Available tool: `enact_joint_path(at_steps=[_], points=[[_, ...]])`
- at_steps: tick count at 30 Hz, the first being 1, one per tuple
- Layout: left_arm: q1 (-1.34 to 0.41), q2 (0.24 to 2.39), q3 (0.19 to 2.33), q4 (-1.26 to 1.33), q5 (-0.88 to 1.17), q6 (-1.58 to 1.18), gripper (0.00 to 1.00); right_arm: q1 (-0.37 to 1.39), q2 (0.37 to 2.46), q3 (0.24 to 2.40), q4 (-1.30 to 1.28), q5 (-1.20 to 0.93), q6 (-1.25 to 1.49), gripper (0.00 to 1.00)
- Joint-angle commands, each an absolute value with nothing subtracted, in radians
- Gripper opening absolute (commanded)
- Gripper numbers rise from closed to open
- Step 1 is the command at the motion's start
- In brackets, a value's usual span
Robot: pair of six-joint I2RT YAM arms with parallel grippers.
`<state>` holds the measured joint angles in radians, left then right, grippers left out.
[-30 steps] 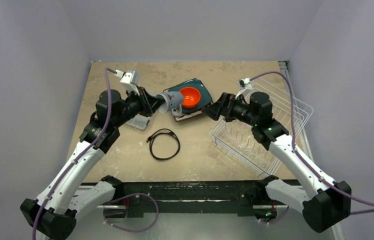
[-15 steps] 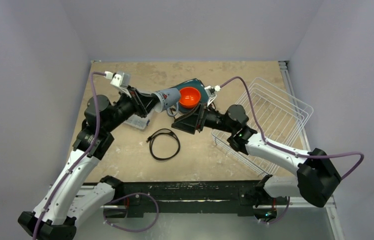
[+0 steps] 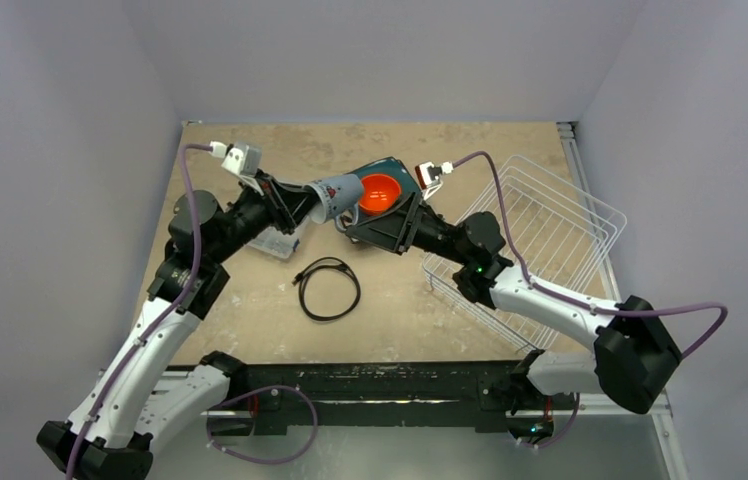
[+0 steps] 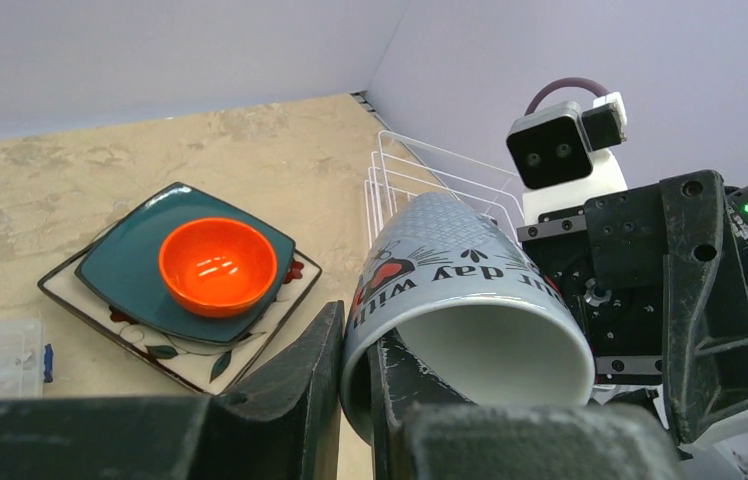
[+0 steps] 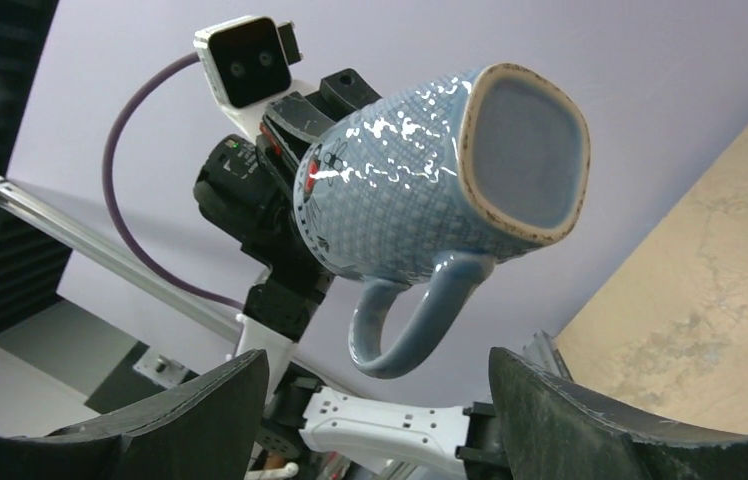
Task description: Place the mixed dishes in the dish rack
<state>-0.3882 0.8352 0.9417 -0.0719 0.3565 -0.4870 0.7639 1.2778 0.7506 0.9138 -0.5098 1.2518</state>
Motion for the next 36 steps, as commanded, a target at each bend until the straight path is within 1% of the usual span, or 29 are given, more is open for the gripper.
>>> enact_joint_path(at_steps=[1,4,5,9,12,15,18,20,21,24,27,32,33,34,35,36], points=[[-0.385,0.848,0.935,0.073,0.404,-0.514,0.0,0.767,1.288,0.768,1.014,-0.453,1.322,0.76],[-0.392,0.871,0.927,0.091,0.421,-0.535,0.0,0.767,1.293,0.754,1.041,-0.449,1.345,0.65],[-0.394,0.882,0.927,0.092,0.427,-0.541,0.0,0.767,1.294,0.752,1.039,-0.451,1.347,0.63],[-0.403,0.903,0.922,0.103,0.44,-0.547,0.0,0.767,1.299,0.747,1.017,-0.453,1.354,0.62],[-0.409,0.916,0.92,0.104,0.437,-0.55,0.0,0.767,1.305,0.734,1.057,-0.445,1.37,0.62],[-0.418,0.925,0.921,0.109,0.446,-0.552,0.0,0.766,1.311,0.727,1.058,-0.436,1.382,0.55],[-0.429,0.925,0.92,0.104,0.435,-0.532,0.0,0.765,1.322,0.728,1.061,-0.435,1.403,0.52],[-0.43,0.929,0.924,0.104,0.437,-0.533,0.0,0.763,1.333,0.738,1.053,-0.448,1.403,0.46],[-0.43,0.933,0.926,0.101,0.442,-0.532,0.0,0.762,1.34,0.744,1.044,-0.456,1.402,0.41],[-0.43,0.938,0.927,0.1,0.444,-0.53,0.0,0.76,1.36,0.751,1.042,-0.474,1.412,0.17],[-0.429,0.945,0.927,0.098,0.438,-0.525,0.0,0.745,1.374,0.751,1.032,-0.478,1.414,0.0],[-0.428,0.969,0.975,0.007,0.384,-0.517,0.0,0.703,1.37,0.76,0.937,-0.508,1.361,0.0],[-0.428,0.974,0.988,-0.027,0.381,-0.509,0.04,0.693,1.361,0.757,0.906,-0.508,1.354,0.0],[-0.428,0.978,0.993,-0.042,0.371,-0.503,0.13,0.68,1.348,0.751,0.881,-0.508,1.349,0.0],[-0.427,0.981,0.997,-0.056,0.358,-0.501,0.25,0.667,1.334,0.742,0.866,-0.506,1.34,0.0],[-0.424,0.984,1.003,-0.07,0.345,-0.502,0.35,0.655,1.313,0.733,0.844,-0.498,1.325,0.0]])
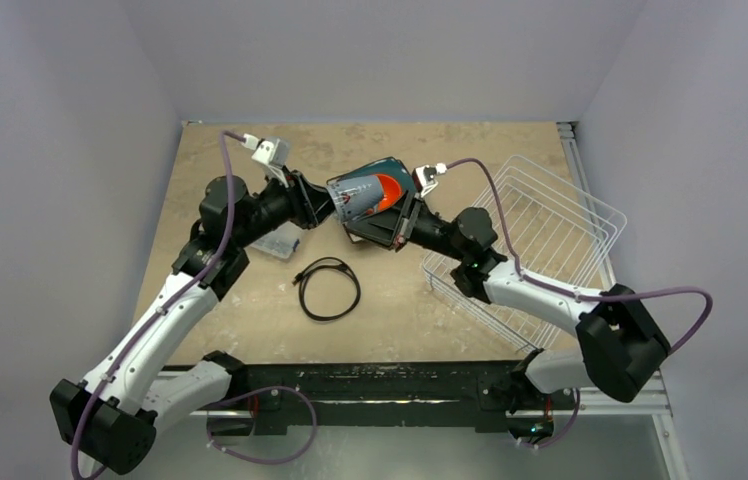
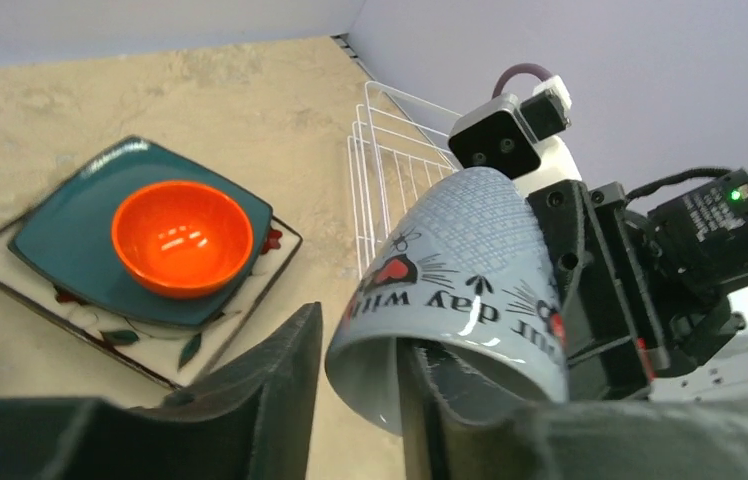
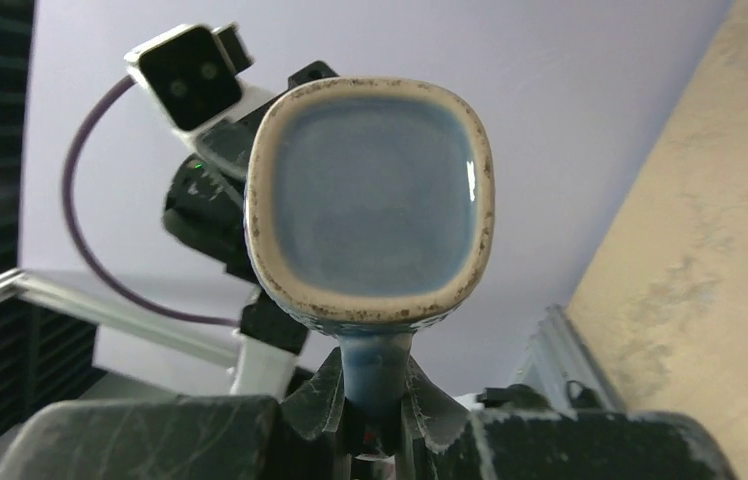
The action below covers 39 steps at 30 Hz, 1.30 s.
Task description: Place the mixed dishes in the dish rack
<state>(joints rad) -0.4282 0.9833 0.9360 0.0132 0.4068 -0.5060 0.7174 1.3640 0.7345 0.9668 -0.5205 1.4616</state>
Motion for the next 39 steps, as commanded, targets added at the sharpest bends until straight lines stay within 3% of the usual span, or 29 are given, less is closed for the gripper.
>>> enact_joint_path(at_steps=[1,5,9,12,16,25,30,39], points=[[-0.422,0.989,1.008,-0.086,0.332,-0.506,0.43,0.64,1.292,0.73,0.805,-0.489,1.301,0.0],[-0.416,0.985,1.026,-0.14,0.276,-0.5,0.63,0.563,1.196,0.775,0.484,-0.438,1.145,0.0],[-0.41,0.974,1.032,-0.169,0.229,-0.497,0.73,0.52,1.106,0.899,0.022,-0.174,0.939,0.0],[-0.408,0.977,1.035,-0.173,0.227,-0.499,0.74,0.515,1.044,0.982,-0.325,0.179,0.916,0.0],[-0.409,0.984,1.034,-0.174,0.234,-0.512,0.74,0.512,0.964,0.998,-0.437,0.542,0.834,0.0],[-0.408,1.006,1.035,-0.172,0.256,-0.534,0.74,0.509,1.021,1.044,-0.617,1.01,0.816,0.0],[-0.409,1.014,1.037,-0.171,0.271,-0.538,0.73,0.44,1.077,0.996,-0.571,1.05,0.802,0.0],[-0.408,1.014,1.043,-0.175,0.274,-0.536,0.73,0.236,1.281,1.012,-0.393,0.8,0.586,0.0]])
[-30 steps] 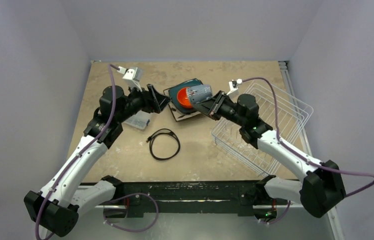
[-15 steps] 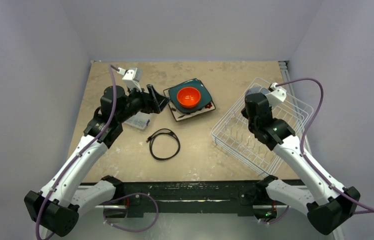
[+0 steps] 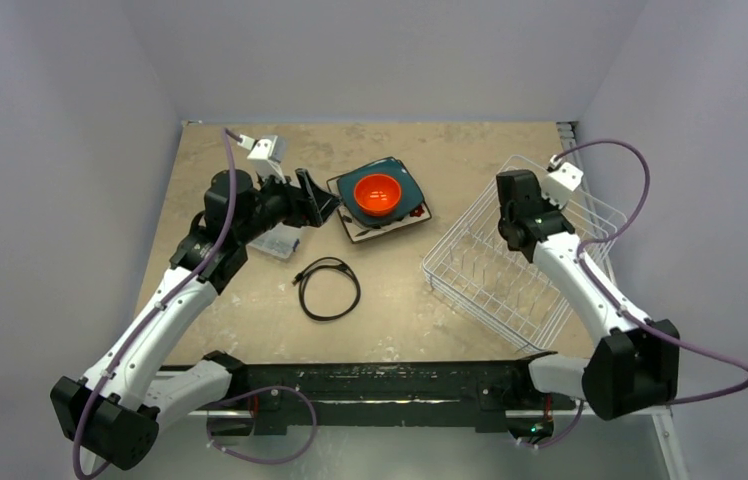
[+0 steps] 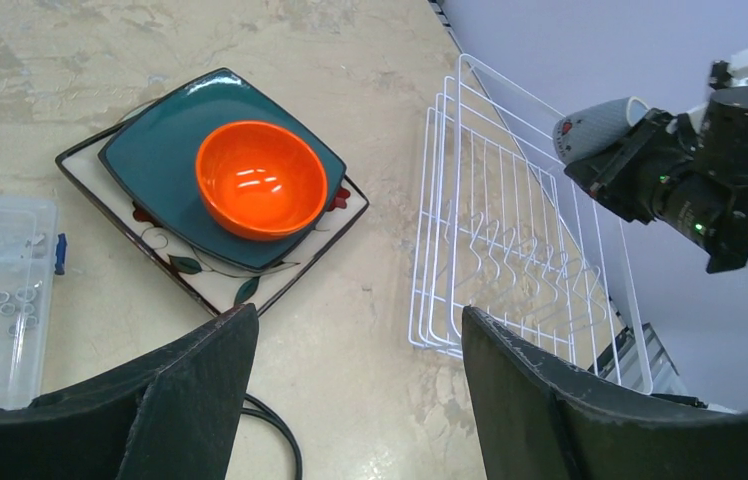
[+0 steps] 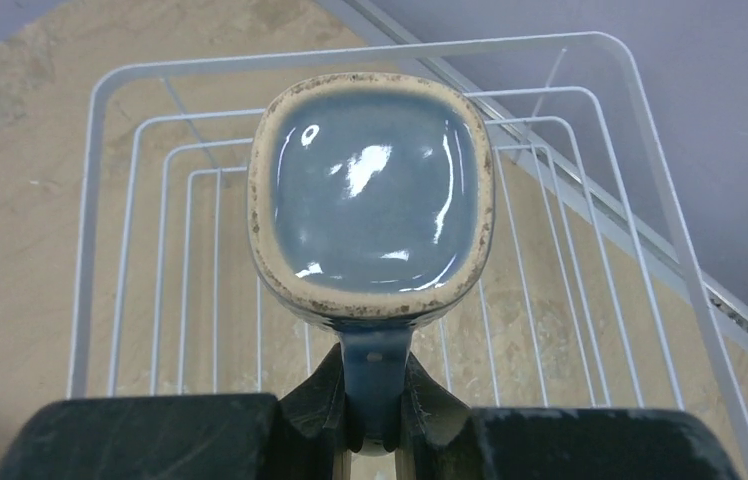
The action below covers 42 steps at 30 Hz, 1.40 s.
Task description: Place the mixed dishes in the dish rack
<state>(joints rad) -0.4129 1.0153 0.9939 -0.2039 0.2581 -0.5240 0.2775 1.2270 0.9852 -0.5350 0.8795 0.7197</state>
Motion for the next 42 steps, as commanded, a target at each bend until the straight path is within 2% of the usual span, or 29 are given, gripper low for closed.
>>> enact_joint_path(at_steps=[1,6,14,21,27,35,42], points=[[-0.408,1.015,1.048,-0.18,0.276,-0.534,0.73,0.226,1.306,1.026,-0.39,0.778,0.569,0.0],[-0.407,1.017,1.052,-0.185,0.278,-0.528,0.73,0.199,1.447,1.086,-0.323,0.612,0.488,0.0],[-0.403,1.032,1.055,-0.186,0.282,-0.529,0.73,0.17,1.68,1.177,-0.269,0.573,0.399,0.0],[-0.384,1.055,1.062,-0.18,0.32,-0.543,0.77,0.119,1.743,1.171,-0.19,0.476,0.373,0.0],[-0.369,1.083,1.07,-0.176,0.351,-0.556,0.83,0.112,1.777,1.182,-0.171,0.478,0.374,0.0],[-0.349,1.103,1.071,-0.165,0.38,-0.571,0.83,0.107,1.817,1.204,-0.174,0.469,0.38,0.07],[-0.331,1.12,1.072,-0.161,0.403,-0.589,0.84,0.107,1.819,1.197,-0.171,0.48,0.382,0.31]])
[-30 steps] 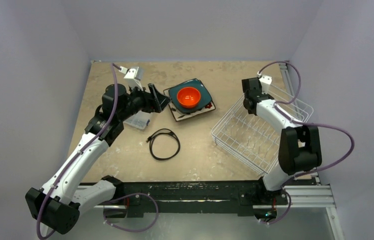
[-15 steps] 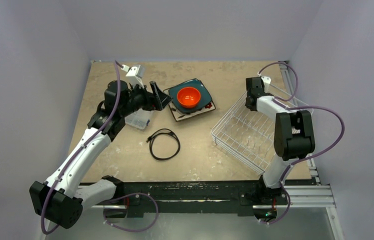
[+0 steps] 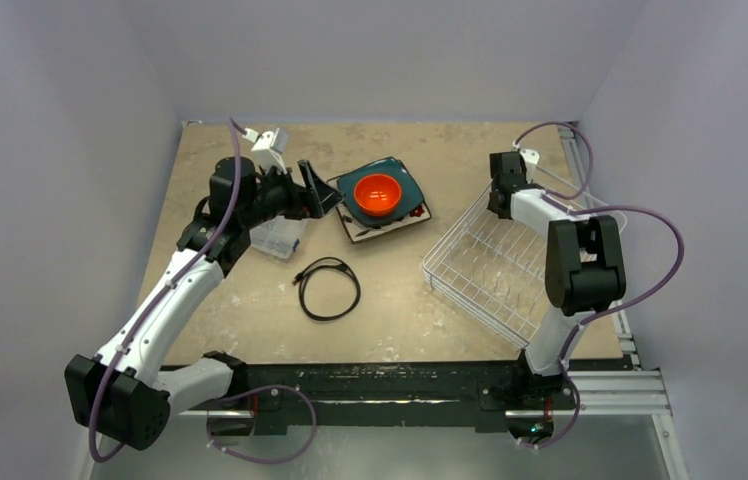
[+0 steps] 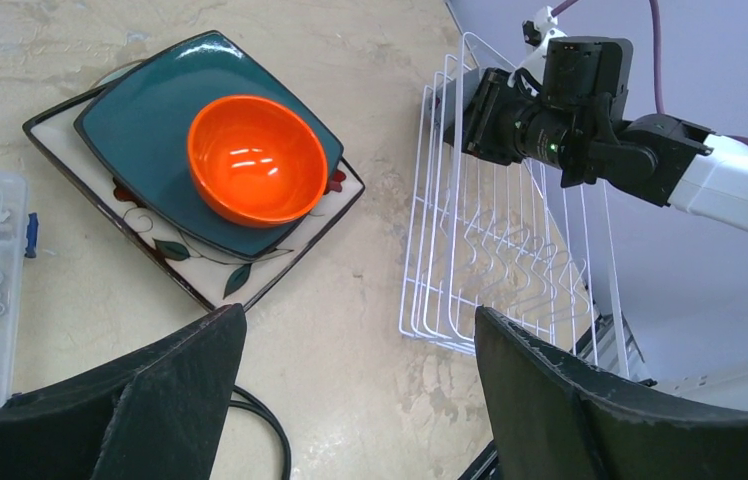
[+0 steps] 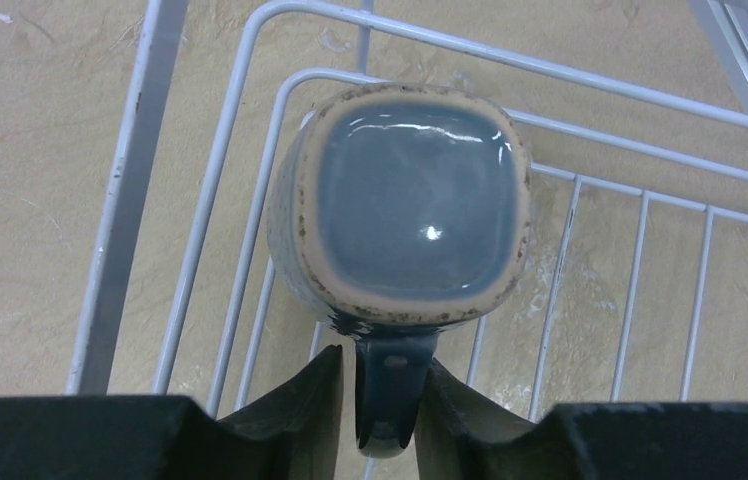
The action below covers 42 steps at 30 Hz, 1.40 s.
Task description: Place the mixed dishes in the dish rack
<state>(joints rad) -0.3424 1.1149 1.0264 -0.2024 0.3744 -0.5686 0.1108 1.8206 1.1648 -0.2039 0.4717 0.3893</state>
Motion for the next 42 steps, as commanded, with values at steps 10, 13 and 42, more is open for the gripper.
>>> enact_joint_path(at_steps=[10,13,42], points=[[-0.318,1.131,1.08,-0.169,0.413,-0.595,0.84,0.107,1.783,1.171,-0.182,0.445,0.38,0.61],[-0.316,1.135,1.08,-0.167,0.418,-0.601,0.84,0.107,1.749,1.147,-0.186,0.43,0.385,0.7],[-0.299,1.392,1.232,-0.371,0.495,-0.614,0.84,0.111,1.31,0.985,-0.223,0.253,0.456,0.99]])
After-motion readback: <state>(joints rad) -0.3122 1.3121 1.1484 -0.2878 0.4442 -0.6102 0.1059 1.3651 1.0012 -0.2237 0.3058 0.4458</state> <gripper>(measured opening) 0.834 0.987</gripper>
